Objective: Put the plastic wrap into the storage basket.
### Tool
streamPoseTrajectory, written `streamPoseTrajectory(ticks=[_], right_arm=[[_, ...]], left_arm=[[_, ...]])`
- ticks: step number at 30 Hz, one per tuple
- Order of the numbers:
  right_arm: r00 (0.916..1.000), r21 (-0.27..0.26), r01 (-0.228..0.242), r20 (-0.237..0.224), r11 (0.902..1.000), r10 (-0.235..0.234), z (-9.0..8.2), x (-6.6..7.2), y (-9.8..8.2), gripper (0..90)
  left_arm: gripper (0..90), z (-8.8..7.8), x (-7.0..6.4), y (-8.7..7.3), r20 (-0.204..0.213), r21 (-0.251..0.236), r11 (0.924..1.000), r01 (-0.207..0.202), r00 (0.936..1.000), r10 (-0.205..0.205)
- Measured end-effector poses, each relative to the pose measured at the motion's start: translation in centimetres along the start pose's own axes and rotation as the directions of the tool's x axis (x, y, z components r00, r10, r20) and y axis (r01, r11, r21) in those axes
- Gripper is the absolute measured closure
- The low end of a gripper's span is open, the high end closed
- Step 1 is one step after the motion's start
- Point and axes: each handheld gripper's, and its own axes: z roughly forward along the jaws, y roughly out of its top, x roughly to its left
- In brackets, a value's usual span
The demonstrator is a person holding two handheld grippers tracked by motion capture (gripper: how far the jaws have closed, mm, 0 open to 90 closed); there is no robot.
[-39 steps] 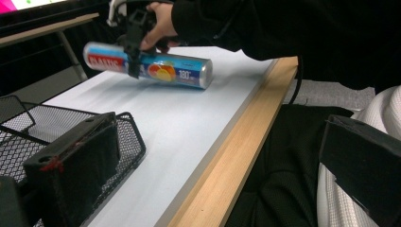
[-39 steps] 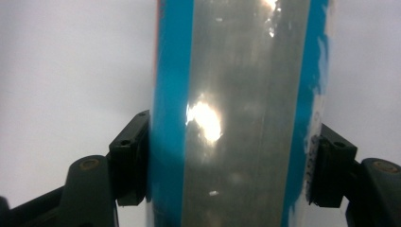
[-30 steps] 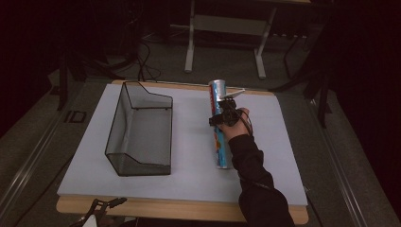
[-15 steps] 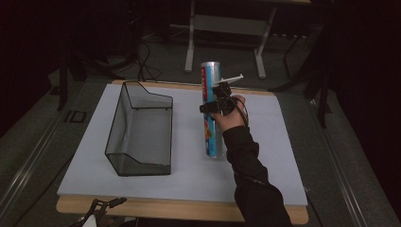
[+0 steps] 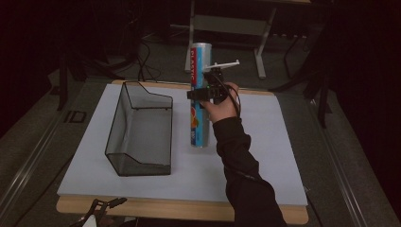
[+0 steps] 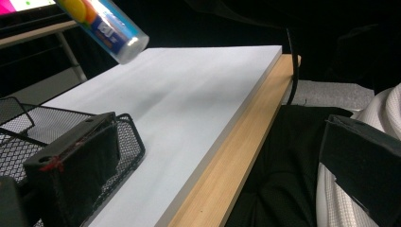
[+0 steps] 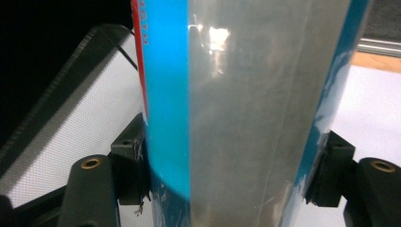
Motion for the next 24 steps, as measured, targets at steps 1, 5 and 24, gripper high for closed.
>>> streamPoseTrajectory(ticks=[1,5,24], right_arm=[[1.0,-0.005,-0.001,-0.005,1.0,0.0,0.0,0.3,0.2,31.7],[0.9997,-0.019,0.0,-0.026,0.9998,0.0,0.1,1.6,0.8,31.7],[0.9855,-0.038,-0.061,-0.161,0.9974,0.054,5.1,6.5,-0.7,31.7]], left_arm=[[0.1,0.0,0.0,0.0,0.0,-0.001,1.0,0.001,1.0,-0.001],[0.1,0.0,0.0,0.0,0.0,-0.002,1.0,0.0,1.0,0.0],[0.1,-0.2,0.0,0.1,0.003,-0.009,0.9999,-0.007,1.0,0.007]])
